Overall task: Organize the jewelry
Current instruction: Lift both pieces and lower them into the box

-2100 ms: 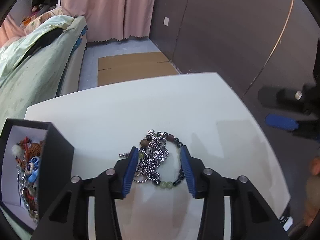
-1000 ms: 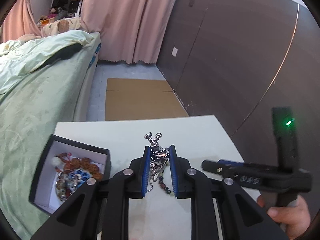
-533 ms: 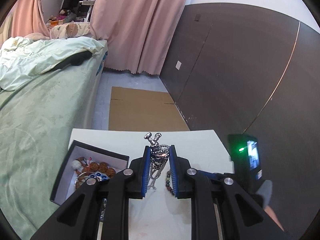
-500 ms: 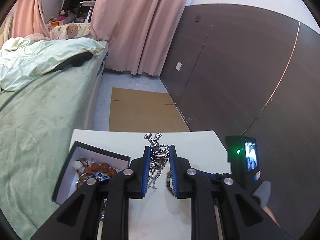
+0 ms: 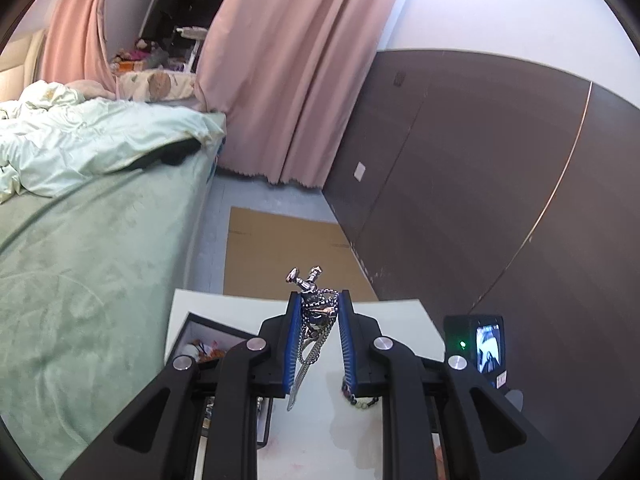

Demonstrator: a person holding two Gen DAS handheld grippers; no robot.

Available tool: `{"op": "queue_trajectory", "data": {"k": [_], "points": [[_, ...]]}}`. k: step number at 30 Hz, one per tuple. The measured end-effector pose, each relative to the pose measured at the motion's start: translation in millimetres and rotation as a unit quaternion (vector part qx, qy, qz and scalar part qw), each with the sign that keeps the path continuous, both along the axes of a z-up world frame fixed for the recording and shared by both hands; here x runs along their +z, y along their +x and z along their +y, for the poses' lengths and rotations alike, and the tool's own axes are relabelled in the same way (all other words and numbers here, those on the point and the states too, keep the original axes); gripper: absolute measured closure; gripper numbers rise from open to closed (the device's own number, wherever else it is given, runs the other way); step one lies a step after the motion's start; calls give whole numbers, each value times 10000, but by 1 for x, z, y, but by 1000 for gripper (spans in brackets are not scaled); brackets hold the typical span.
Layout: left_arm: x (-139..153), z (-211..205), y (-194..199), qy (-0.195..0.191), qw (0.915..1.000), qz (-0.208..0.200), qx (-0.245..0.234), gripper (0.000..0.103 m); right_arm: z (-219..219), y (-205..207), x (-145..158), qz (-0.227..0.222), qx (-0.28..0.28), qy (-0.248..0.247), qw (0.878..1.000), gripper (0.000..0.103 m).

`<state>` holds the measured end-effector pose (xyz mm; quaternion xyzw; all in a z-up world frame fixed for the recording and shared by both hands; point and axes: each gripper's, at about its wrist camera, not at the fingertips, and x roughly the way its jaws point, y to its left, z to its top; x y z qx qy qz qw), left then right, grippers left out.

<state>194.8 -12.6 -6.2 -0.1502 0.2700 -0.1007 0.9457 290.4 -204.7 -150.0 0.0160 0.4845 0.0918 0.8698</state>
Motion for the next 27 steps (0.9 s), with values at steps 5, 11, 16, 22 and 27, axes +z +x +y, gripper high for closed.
{"op": "queue_trajectory", "data": {"k": [5,11,16,22,27], "points": [[21,12,-10,-72,9996,-214,146,87,1,-5,13,-110,51,162,9998,94],[44,24,-15,-168,9986,-427,269,87,4,-10,17,-166,120,239,9995,94],[62,33,-23,-233,9970,-633,380,87,6,-10,19,-185,150,304,9993,94],[57,38,-18,-184,9974,-515,475,87,8,-10,21,-177,214,396,9988,94],[31,45,-11,-65,9978,-224,621,87,10,-10,27,-226,262,497,9982,94]]}}
